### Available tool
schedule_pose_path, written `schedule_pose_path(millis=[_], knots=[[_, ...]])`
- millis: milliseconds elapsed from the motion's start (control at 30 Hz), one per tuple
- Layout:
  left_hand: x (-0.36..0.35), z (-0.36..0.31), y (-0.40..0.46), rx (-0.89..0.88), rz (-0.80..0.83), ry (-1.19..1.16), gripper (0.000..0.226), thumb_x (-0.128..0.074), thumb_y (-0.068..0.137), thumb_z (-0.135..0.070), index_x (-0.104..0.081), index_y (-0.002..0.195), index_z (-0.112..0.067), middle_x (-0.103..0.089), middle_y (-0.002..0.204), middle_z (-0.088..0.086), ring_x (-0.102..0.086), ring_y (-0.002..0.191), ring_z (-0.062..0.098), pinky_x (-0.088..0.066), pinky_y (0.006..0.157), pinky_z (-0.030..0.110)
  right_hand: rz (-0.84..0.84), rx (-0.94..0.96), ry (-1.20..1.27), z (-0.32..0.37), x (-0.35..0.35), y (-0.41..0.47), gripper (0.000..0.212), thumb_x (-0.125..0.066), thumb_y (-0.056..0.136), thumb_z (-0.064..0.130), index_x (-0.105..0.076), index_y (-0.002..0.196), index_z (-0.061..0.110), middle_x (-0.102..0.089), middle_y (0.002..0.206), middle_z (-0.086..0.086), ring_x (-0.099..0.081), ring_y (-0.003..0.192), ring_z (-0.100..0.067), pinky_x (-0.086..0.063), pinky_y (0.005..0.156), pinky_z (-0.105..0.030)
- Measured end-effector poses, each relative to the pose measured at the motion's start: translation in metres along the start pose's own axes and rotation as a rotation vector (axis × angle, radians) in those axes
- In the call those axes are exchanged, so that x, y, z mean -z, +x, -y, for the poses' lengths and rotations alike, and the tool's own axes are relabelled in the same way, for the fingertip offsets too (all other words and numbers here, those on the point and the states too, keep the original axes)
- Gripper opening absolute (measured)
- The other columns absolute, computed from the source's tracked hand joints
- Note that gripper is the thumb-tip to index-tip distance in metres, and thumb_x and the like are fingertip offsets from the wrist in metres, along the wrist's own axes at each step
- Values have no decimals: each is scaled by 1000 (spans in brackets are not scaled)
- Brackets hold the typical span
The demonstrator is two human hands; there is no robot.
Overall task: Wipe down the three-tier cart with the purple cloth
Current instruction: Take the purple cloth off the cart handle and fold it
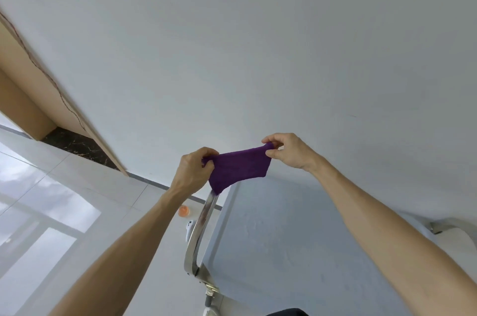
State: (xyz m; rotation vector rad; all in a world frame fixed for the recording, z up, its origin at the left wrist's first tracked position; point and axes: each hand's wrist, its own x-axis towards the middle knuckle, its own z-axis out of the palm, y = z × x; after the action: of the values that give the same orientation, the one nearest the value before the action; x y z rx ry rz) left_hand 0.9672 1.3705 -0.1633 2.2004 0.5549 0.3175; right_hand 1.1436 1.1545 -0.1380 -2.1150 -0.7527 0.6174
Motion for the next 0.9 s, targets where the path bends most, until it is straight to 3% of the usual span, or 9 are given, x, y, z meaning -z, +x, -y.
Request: schedule_pose_path(millis=[167, 333, 500, 667, 767, 833, 900], knots=[[-17, -16, 2, -114, 81, 23, 36, -50, 86, 2, -73, 102, -20, -70, 89, -18, -61, 84, -11, -42, 72, 1, -75, -29, -149, -21, 20, -35, 8, -71, 85, 24, -71, 92, 28, -62, 93, 3, -58, 86, -12, -45, 73, -20], [-39, -15, -10, -139, 275, 39, 36, -53, 84, 0, -75, 96, -26, -67, 75, -29, -61, 78, -9, -40, 67, 1, 44, -166, -68, -49, 21, -72, 8, -70, 87, 23, -67, 94, 24, -66, 113, 11, -64, 104, -8, -50, 95, -32], [-58, 4, -32, -105, 540, 68, 33, -55, 82, -5, -73, 95, -29, -72, 85, -17, -65, 80, -3, -48, 71, 11, 157, -285, 7, -75, 4, -108, 10, -71, 86, 17, -66, 94, 14, -77, 90, 1, -73, 82, -14, -58, 80, -29], [-73, 24, -44, -60, 827, 175, 33, -52, 79, -10, -72, 99, -27, -73, 89, -17, -66, 80, -1, -52, 72, 13, 263, -404, 164, -104, -23, -132, 13, -68, 88, 9, -64, 99, 4, -77, 93, -10, -74, 85, -23, -60, 75, -32], [-92, 31, -49, -67, 778, 260, 32, -49, 83, -5, -64, 103, -23, -72, 93, -13, -63, 73, -1, -45, 62, 8, 229, -446, 138, -120, -43, -136, 8, -65, 89, 7, -63, 97, 9, -75, 96, -12, -72, 84, -23, -61, 81, -37], [-105, 33, -57, -84, 689, 238, 27, -43, 83, 4, -50, 97, -18, -71, 81, -4, -54, 58, 5, -38, 52, 10, 155, -440, 74, -126, -56, -136, 11, -61, 90, 8, -61, 97, 17, -74, 95, -7, -71, 84, -23, -59, 83, -38], [-116, 35, -65, -144, 593, 245, 30, -37, 79, 14, -44, 85, -14, -60, 68, 3, -43, 54, 16, -33, 48, 20, 67, -396, -21, -130, -68, -137, 16, -56, 90, 7, -55, 94, 22, -71, 92, -4, -67, 79, -27, -55, 76, -35]])
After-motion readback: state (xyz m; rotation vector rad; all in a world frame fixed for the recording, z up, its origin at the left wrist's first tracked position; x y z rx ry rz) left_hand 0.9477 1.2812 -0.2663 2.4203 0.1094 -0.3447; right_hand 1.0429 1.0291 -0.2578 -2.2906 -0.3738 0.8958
